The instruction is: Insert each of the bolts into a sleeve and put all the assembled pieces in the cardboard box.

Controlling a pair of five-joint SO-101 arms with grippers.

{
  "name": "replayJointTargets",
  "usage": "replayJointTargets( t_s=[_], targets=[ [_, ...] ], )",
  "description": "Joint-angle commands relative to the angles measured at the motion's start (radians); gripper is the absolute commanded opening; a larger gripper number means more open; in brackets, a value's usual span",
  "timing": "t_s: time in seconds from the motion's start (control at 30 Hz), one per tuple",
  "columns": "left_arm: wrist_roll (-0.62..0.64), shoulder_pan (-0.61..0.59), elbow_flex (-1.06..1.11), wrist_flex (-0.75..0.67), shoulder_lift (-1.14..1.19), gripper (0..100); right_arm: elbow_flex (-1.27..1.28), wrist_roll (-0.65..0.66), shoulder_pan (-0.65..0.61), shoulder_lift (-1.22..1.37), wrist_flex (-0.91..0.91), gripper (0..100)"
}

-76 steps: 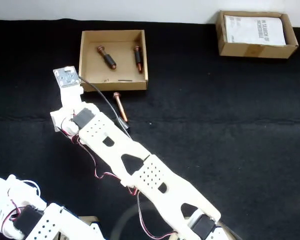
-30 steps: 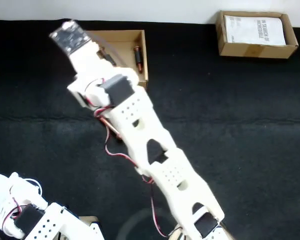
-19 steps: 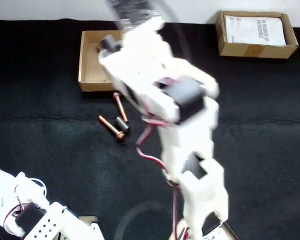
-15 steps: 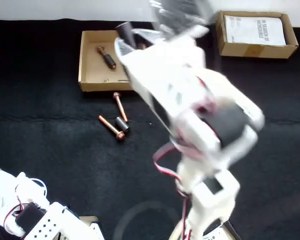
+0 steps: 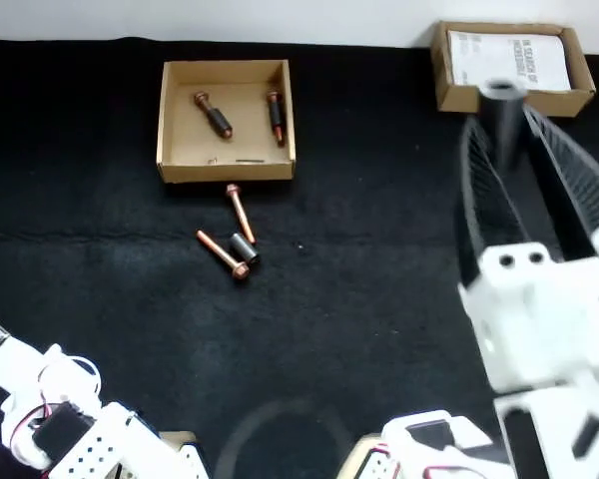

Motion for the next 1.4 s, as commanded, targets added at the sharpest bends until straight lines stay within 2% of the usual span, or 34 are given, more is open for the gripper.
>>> replayJointTargets(
  t_s=[0.0,0.07,0.2,0.3,0.4,0.53,0.7,0.83,0.9,1.03,1.13,1.27,1.37],
  targets=[
    [-0.035,0.091,-0.036,0.12,-0.031,1,0.274,-0.009,0.027,-0.214,0.01,0.6],
    [-0.032,0.17,-0.068,0.206,-0.031,1,0.433,-0.064,0.027,-0.326,0.008,0.6],
    [-0.038,0.278,-0.082,0.215,-0.031,1,0.774,-0.166,0.028,-0.538,0.005,0.6],
    [-0.048,0.36,-0.084,0.215,-0.031,1,1.001,-0.187,0.028,-0.68,-0.038,0.6],
    [-0.114,0.429,-0.085,0.209,-0.031,1,1.214,-0.181,0.028,-0.832,-0.143,0.6],
    [-0.212,0.455,-0.16,0.207,-0.031,1,1.55,-0.181,0.028,-1.047,-0.325,0.6],
    [-0.253,0.456,-0.294,0.216,-0.03,1,1.968,-0.18,0.031,-1.333,-0.519,0.6],
    [-0.253,0.456,-0.41,0.27,0.007,1,2.127,-0.186,0.134,-1.334,-0.567,0.6],
    [-0.245,0.456,-0.492,0.334,0.088,1,2.19,-0.187,0.208,-1.339,-0.659,0.6],
    [-0.153,0.456,-0.719,0.402,0.363,1,2.354,-0.187,0.303,-1.343,-0.846,0.6],
    [-0.072,0.463,-0.952,0.477,0.615,1,2.473,-0.187,0.317,-1.345,-0.951,0.6],
    [0.037,0.535,-1.257,0.621,0.934,1,2.603,-0.187,0.317,-1.345,-1.089,0.6],
    [0.103,0.581,-1.383,0.623,1.106,1,2.695,-0.187,0.318,-1.345,-1.213,0.6]
  ],
)
